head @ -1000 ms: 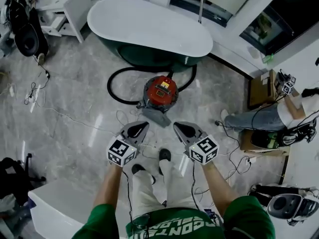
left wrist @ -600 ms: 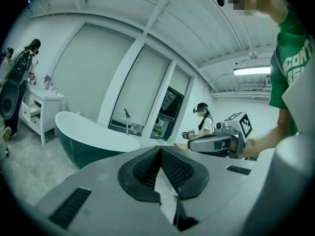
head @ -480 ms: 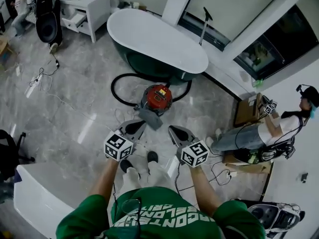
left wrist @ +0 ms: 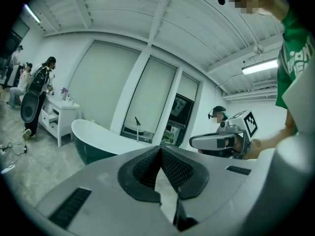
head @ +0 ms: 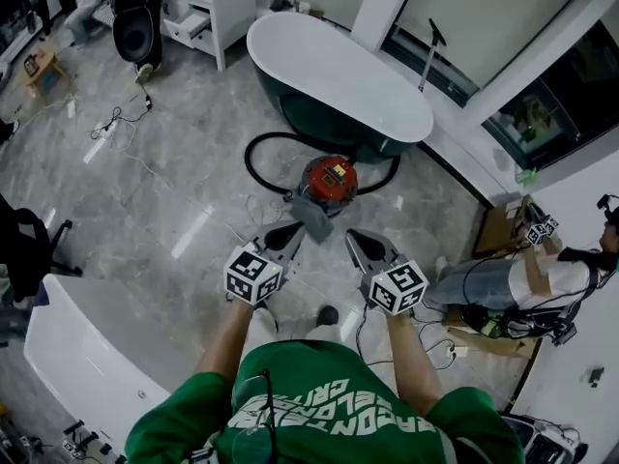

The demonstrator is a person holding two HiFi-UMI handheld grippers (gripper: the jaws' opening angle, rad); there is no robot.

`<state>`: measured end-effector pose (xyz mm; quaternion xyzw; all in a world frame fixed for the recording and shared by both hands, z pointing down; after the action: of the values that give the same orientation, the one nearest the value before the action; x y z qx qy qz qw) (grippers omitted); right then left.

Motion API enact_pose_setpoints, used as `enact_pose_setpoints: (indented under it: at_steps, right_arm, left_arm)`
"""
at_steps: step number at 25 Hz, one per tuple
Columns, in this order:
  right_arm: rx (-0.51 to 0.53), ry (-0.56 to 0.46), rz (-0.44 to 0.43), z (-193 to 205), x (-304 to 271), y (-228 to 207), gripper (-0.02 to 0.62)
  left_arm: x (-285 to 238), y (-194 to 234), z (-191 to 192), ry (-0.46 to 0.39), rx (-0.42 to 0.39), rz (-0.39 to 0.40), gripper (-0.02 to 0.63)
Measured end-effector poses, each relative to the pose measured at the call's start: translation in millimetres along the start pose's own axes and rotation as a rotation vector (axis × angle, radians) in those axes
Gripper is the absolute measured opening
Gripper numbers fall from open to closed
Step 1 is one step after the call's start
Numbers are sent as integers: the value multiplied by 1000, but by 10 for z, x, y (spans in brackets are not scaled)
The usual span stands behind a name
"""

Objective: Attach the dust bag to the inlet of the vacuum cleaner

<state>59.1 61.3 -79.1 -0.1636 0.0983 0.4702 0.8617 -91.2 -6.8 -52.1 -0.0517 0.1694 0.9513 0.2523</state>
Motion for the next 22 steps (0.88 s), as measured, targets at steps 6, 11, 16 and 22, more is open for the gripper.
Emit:
enact_pose_setpoints:
  at_steps: [6,11,16,22]
  right_arm:
    - [15,-38,-28,149,695,-281,9]
    - [29,-51,-39,181,1179,-589,9]
    - [28,-53,-34,272,1566,-845,9]
    - [8,-70,-17,441,1840,-1054,9]
  left_arm:
    - [-234,-620,49,-47,16,-90,5]
    - [-529,-996,28,-63,18,-144,5]
    - [-732,-1327,28,-79,7,-170,5]
    - [-886,-1581,123,-84,-5,-192,5]
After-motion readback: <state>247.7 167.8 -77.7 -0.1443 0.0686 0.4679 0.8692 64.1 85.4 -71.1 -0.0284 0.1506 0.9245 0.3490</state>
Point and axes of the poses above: the fingertips, and each gripper's own axes: x backward along the fingers, y to its left, z out of its underside, the point moved 5 cm from there along x, backward along the fingers, and after that the axes turned 8 degrees about -z, right-handed, at the moved point
